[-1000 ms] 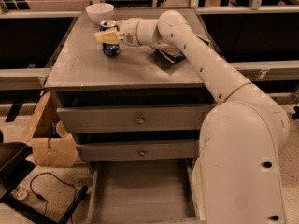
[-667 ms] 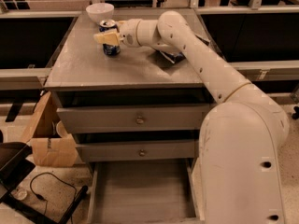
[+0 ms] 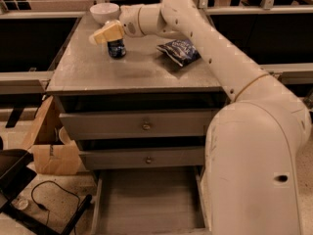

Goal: Pick pepsi can from bottom drawer and place on counter

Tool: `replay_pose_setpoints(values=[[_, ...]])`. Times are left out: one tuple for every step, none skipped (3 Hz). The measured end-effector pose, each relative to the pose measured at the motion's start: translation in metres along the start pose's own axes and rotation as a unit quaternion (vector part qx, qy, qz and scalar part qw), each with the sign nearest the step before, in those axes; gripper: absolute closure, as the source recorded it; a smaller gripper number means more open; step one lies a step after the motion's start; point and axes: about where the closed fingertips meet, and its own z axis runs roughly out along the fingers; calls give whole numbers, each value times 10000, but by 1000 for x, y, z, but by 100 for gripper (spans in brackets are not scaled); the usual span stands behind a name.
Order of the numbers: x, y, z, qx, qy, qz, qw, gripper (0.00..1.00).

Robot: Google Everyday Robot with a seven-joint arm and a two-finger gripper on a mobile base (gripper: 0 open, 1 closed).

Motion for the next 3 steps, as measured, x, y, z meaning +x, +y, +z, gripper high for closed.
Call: replay_pose_setpoints(values=[[-32,20,-35,-107,441,-266,9986,0],[-68,41,-92,73,664,-616,9959,0],[-77,67,-152,503,1123,-854,9887,0]])
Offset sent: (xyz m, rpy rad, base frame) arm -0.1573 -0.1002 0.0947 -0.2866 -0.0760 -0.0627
